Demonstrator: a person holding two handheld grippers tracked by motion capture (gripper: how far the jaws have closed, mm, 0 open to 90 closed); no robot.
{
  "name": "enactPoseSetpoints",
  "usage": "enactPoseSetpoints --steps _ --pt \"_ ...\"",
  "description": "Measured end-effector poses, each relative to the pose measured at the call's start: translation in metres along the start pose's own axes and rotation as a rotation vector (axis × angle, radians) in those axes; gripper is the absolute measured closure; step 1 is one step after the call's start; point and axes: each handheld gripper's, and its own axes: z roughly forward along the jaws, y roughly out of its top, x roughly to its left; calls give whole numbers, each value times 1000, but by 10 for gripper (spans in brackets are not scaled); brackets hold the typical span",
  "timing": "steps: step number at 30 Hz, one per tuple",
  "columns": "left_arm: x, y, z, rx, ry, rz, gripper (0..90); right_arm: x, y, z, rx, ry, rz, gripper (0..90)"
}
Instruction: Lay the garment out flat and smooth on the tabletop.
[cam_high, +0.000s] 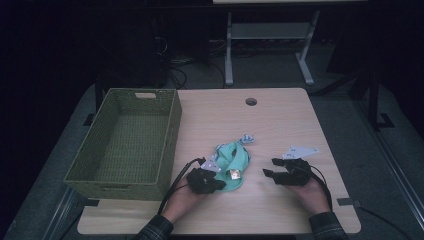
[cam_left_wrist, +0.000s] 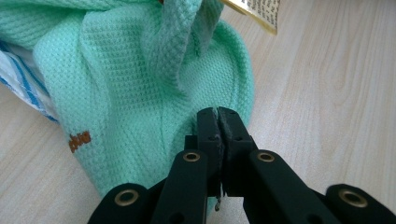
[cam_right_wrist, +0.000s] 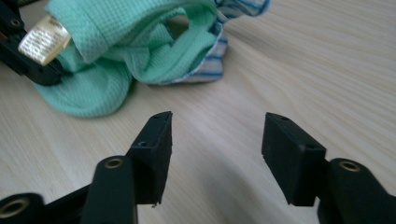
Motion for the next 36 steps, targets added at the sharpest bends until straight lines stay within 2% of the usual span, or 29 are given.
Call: enactPoseSetpoints --steps 3,10,11,13,15,19,21,23,28,29,30,36 --pt "-1 0 0 -1 2 1 878 -1 6 6 11 2 8 475" --pt "-1 0 1 -4 -7 -5 878 -5 22 11 -21 15 11 552" --pt "1 1 0 7 -7 12 877 -6 25 12 -22 14 10 563" --pt "0 0 0 -1 -11 -4 877 -8 30 15 -23 18 12 571" --pt "1 0 -1 9 -13 7 876 -9 34 19 -19 21 16 580" --pt "1 0 0 9 -16 4 875 -13 42 27 -28 19 11 595" --pt "1 0 0 6 -15 2 875 -15 45 31 -35 33 19 596" --pt "0 0 1 -8 -20 -18 874 -16 48 37 -36 46 22 600" --pt "2 0 0 -1 -24 -12 875 -15 57 54 -29 73 32 601" --pt "2 0 0 0 -24 -13 874 -16 58 56 -28 73 22 601" --pt "2 1 0 8 -24 -5 874 -15 60 60 -22 83 36 601" --pt "2 1 0 8 -28 -2 874 -13 60 77 12 117 52 601"
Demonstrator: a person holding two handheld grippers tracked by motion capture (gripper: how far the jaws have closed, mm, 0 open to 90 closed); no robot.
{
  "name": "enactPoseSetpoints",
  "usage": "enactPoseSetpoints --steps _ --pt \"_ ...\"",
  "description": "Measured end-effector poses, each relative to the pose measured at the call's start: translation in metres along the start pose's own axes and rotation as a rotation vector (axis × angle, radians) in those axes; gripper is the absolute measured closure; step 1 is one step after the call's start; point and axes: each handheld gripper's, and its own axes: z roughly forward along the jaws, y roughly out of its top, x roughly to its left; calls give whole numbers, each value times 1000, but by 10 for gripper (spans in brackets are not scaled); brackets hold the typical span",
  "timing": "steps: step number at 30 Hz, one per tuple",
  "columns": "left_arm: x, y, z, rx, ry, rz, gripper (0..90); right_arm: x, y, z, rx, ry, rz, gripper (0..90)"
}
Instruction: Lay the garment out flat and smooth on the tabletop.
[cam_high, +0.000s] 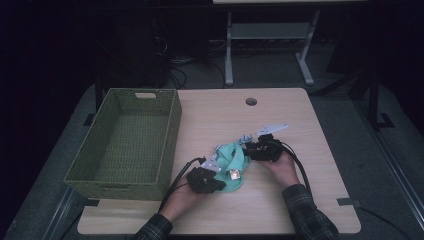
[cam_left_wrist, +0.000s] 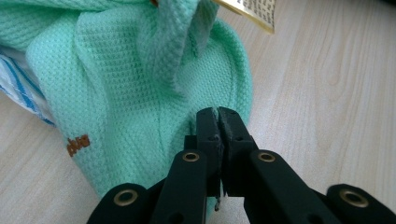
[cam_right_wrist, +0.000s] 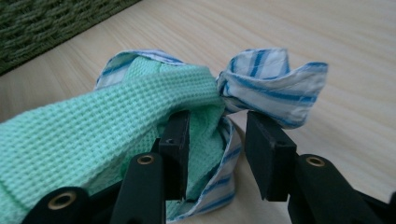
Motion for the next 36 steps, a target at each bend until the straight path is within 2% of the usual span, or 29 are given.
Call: enactPoseSetpoints --steps 4,9,12,22,28,30,36 --pt "-1 0 0 2 7 8 874 1 -4 9 34 -5 -9 630" --pt "-1 1 0 2 4 7 873 2 -10 15 54 8 -9 780" --pt "-1 1 0 2 6 7 873 5 -8 15 58 0 -34 830" --pt "-2 1 0 6 13 13 873 6 -2 1 37 -37 -49 842" --pt "-2 1 0 9 13 15 874 1 5 -15 14 -82 -50 841" --pt "-2 1 0 14 15 20 873 -3 6 -20 7 -104 -67 841" --pt "-2 1 0 16 14 23 873 -12 8 -31 -12 -151 -41 841"
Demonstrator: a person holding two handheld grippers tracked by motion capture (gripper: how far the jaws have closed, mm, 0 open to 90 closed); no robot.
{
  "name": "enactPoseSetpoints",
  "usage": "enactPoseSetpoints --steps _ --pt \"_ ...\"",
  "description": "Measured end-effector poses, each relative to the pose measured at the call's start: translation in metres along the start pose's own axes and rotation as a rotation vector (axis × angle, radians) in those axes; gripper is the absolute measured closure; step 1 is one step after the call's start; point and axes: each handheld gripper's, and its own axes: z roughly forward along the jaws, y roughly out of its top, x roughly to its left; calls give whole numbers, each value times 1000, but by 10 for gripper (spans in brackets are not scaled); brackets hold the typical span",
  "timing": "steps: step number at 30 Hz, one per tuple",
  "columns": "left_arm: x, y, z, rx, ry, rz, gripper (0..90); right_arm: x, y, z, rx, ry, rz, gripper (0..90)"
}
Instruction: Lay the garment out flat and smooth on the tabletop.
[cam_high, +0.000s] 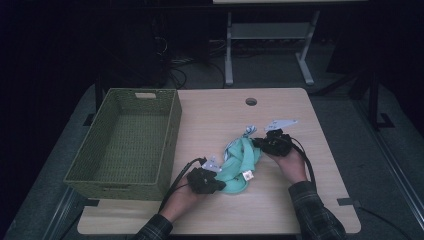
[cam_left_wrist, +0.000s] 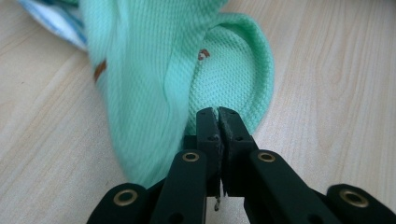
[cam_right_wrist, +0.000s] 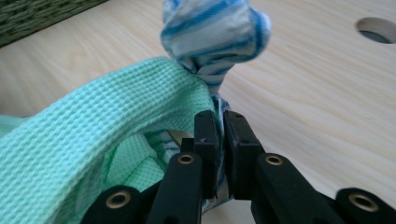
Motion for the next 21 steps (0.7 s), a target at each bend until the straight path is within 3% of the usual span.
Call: enactPoseSetpoints --steps 11,21 --pt "0 0 0 -7 -1 -9 874 -27 -9 -4 3 -82 51 842" --pt "0 0 0 -8 -2 -9 874 -47 -24 9 55 -125 95 840"
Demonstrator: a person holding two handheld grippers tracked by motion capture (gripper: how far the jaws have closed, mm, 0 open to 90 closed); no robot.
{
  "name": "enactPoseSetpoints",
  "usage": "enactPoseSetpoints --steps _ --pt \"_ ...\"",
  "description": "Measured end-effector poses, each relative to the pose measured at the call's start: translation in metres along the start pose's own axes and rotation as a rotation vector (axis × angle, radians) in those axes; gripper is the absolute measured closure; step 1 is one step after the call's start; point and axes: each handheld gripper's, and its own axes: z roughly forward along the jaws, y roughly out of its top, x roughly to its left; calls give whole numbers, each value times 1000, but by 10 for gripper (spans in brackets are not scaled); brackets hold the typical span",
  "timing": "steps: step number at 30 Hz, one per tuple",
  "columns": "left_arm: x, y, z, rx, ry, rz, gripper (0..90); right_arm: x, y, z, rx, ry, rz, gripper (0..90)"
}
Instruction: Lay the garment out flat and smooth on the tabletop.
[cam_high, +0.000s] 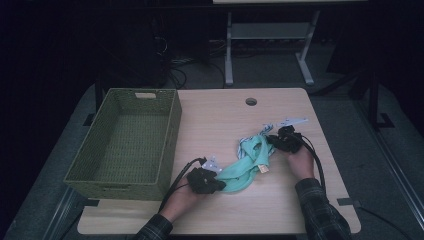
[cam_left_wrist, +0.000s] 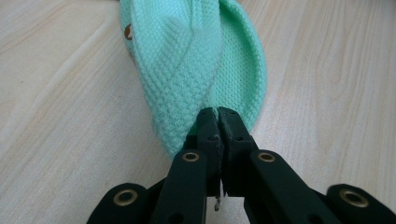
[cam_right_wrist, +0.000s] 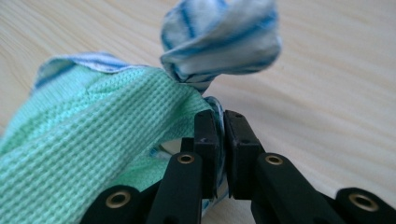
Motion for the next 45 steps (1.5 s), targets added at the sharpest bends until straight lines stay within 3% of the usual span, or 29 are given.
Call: enactPoseSetpoints --steps 5,9,14,21,26,31,39,45 --pt "0 0 0 -4 -1 -5 871 1 -6 -1 -11 19 27 787" --pt "-1 0 1 -14 -1 -21 858 0 -7 -12 -40 41 36 693" --pt "0 0 1 -15 -6 -27 851 4 -11 -28 -72 55 22 668" --pt "-2 0 3 -26 -13 -35 811 13 -19 -55 -105 68 -13 870" --pt "-2 0 3 -27 -12 -31 811 19 -26 -72 -127 119 1 896" --pt "-2 0 3 -29 -31 -37 767 33 -33 -82 -132 159 -33 897" --pt "-4 2 1 -30 -39 -37 727 64 -42 -81 -113 234 -87 897" --pt "-8 10 -10 -86 -37 -26 727 91 -43 -72 -95 300 -127 898"
